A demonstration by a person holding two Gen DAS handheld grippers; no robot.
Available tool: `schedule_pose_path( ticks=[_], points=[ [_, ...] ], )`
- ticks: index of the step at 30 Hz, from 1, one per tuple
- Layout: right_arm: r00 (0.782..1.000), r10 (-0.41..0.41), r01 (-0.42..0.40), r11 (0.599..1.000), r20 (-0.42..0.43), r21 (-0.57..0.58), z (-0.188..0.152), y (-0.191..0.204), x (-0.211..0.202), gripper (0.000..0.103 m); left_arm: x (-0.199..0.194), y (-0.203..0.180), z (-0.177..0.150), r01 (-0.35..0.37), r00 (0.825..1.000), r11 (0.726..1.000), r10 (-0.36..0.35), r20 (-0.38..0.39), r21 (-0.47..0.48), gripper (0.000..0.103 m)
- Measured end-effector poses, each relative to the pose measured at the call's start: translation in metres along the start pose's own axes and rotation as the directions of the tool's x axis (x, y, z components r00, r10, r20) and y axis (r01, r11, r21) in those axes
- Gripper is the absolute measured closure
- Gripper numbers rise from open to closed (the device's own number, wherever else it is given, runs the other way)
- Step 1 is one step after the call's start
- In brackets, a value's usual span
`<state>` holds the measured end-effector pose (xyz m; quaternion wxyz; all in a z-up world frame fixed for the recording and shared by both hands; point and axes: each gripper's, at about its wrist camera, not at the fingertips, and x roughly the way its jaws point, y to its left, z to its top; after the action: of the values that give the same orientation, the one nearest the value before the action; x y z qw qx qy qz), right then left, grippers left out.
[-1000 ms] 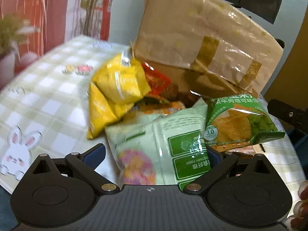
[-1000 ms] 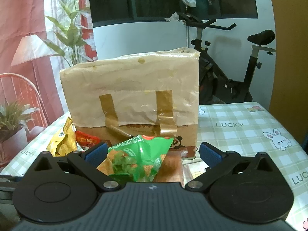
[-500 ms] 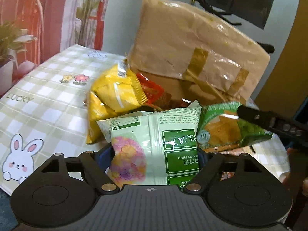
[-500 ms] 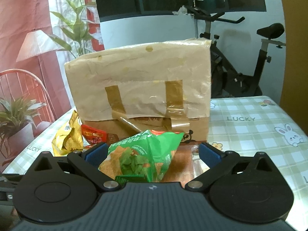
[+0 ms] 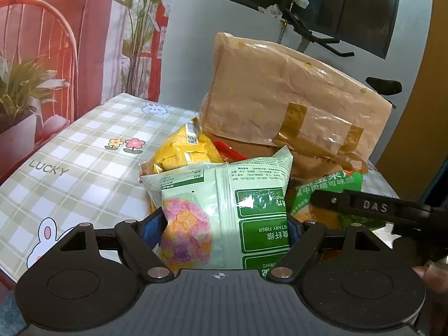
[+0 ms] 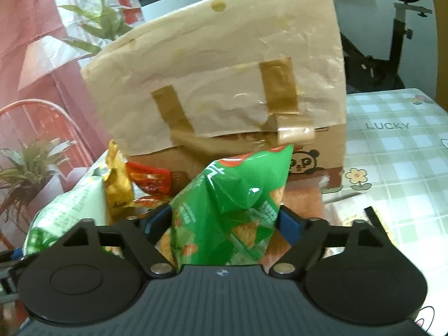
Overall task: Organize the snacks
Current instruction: 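Lift both held bags up and carry them over the tan box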
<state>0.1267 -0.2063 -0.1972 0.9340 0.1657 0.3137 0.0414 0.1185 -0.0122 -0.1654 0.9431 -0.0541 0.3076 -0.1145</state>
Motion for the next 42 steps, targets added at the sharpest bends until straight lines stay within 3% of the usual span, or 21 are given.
schedule_pose_path(
  ticks=[16, 42],
  points=[
    [0.989, 0.019, 0.001, 0.990, 0.147, -0.140, -0.010, 0.021, -0.058, 0.029, -0.030, -0.002, 0.001, -0.044, 0.995, 0.999, 0.043, 0.089, 0.014, 0.020],
    [0.954, 0.059, -0.005, 0.983, 0.293, -0.182, 0.007, 0.032, -0.098, 0.029, -0.049, 0.000, 0.021, -0.127, 0.971, 0.992, 0.123, 0.205, 0.006, 0.020]
  ],
)
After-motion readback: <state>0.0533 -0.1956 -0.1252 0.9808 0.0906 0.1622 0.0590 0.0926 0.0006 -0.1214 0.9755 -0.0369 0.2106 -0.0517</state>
